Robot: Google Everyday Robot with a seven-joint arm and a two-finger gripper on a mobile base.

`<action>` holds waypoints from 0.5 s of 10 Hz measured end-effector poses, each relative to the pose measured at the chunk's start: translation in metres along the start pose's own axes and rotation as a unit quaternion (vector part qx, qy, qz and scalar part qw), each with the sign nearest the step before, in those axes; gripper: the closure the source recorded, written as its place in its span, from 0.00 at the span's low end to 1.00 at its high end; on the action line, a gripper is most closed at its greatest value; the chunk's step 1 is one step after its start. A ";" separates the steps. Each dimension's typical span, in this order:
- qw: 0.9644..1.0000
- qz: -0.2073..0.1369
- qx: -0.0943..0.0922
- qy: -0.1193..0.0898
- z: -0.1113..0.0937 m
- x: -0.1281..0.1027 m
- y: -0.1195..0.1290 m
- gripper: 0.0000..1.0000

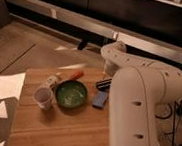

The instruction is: Place the eraser on the white sponge

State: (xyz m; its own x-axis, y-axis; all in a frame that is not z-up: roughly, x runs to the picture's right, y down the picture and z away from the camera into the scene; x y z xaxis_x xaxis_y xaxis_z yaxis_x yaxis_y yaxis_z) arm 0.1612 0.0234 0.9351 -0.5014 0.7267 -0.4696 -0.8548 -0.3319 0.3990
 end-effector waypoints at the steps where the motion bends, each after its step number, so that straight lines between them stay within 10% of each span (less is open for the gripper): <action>1: 1.000 -0.004 -0.005 0.002 0.012 -0.004 0.000 0.35; 5: 0.999 -0.030 -0.007 -0.010 0.028 -0.022 0.006 0.35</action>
State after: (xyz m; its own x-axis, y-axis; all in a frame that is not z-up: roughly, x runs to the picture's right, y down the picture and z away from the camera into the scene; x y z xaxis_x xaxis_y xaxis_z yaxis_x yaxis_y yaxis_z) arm 0.1705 0.0226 0.9698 -0.4469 0.7573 -0.4762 -0.8848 -0.2960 0.3598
